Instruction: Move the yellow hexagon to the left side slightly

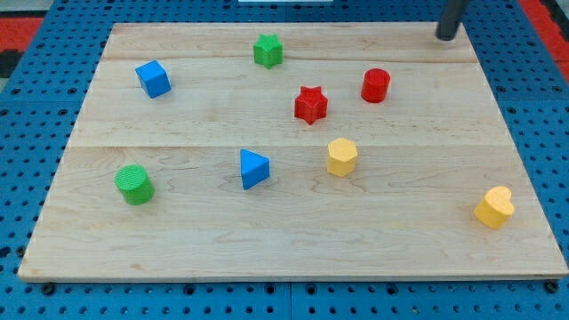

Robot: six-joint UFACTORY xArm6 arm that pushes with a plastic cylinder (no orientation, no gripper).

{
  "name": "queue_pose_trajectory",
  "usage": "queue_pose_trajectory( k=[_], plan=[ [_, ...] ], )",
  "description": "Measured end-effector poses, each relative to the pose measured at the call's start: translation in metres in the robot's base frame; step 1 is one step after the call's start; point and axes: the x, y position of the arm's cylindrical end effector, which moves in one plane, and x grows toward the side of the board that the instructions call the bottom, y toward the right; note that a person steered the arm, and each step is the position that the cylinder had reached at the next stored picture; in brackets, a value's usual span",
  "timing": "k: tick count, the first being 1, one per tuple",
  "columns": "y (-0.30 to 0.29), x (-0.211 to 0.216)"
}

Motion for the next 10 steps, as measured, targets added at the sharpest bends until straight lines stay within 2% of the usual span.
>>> queue_pose_trajectory(
  k=[1,3,5,6,7,10],
  plan=[
    [-0.025,0.026],
    [-0.037,0.071],
    [-0.053,0.202],
    [-0.082,0.229],
    [-0.114,0.233],
    [-0.117,0.234]
  ],
)
